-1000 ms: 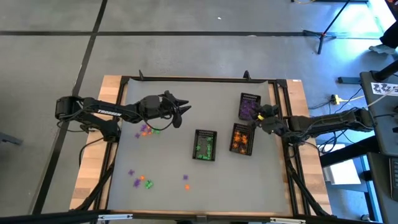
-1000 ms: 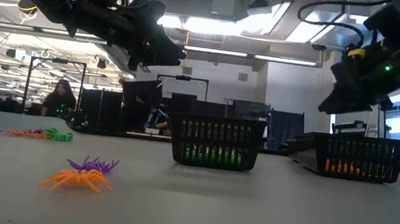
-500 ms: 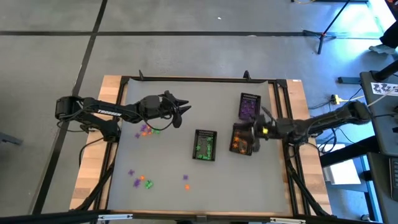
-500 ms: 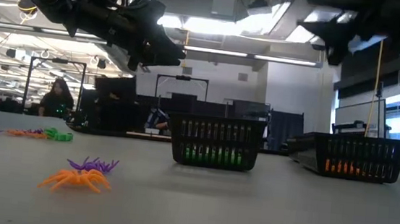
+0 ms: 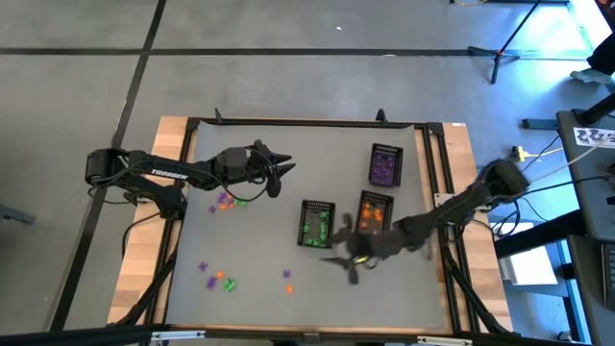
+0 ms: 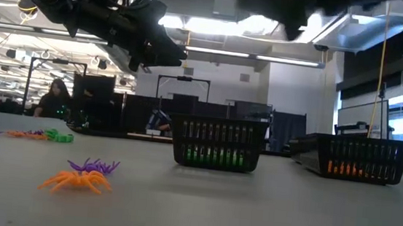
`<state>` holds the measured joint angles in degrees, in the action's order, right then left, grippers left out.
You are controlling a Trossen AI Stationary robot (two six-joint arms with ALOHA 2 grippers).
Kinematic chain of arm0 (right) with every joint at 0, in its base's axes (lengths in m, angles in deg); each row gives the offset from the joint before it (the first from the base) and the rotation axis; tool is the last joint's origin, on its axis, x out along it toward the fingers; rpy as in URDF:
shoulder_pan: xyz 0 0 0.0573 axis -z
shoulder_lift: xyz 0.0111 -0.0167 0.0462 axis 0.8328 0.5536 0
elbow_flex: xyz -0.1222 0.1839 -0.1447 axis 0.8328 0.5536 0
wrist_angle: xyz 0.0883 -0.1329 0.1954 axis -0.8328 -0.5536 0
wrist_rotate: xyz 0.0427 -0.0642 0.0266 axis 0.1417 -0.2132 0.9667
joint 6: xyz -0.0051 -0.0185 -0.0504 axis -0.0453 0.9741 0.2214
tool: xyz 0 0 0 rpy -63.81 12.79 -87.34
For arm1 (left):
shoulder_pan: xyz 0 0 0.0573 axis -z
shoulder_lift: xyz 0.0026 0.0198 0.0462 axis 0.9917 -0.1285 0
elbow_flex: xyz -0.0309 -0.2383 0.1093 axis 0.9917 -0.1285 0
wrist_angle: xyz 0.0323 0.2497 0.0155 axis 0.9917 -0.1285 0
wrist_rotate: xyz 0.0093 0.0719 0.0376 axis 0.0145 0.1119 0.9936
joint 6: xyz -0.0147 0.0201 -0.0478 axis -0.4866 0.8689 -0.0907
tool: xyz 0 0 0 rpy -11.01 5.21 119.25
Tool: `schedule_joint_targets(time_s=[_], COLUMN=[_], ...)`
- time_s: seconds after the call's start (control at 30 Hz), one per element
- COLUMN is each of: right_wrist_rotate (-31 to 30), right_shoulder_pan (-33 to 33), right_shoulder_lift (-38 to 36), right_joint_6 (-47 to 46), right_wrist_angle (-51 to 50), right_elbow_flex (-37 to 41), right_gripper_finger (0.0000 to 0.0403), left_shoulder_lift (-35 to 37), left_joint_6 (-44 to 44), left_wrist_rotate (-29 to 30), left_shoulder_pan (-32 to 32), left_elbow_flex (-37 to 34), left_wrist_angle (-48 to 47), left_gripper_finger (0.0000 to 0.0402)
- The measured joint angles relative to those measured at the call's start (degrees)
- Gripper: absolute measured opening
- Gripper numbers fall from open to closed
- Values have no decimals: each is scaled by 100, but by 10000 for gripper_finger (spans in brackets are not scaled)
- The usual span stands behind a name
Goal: Sort Halloween decoration
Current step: Put the purple spider toy into the top bin
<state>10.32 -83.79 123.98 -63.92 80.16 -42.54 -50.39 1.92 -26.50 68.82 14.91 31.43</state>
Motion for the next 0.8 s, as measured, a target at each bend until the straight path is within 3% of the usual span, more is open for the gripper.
schedule_joint_targets(time_s=[0.23,0.4,0.8], right_wrist_rotate=[267,399,540], right_shoulder_pan=[1,5,16], right_shoulder_lift=[1612,2506,3564], right_joint_6=[242,357,264], right_wrist_angle=[-1400,-2086,-2199], right_elbow_flex=[-1969,-2953,-3374], right_gripper_finger=[197,197,197], left_shoulder_lift=[0,0,0], left_joint_6=[0,0,0], left_wrist_rotate=[1,2,0], left_shoulder_pan=[-2,-2,-1], left_elbow_flex=[0,0,1], left_wrist_angle=[3,0,1], left_gripper_finger=[135,135,135])
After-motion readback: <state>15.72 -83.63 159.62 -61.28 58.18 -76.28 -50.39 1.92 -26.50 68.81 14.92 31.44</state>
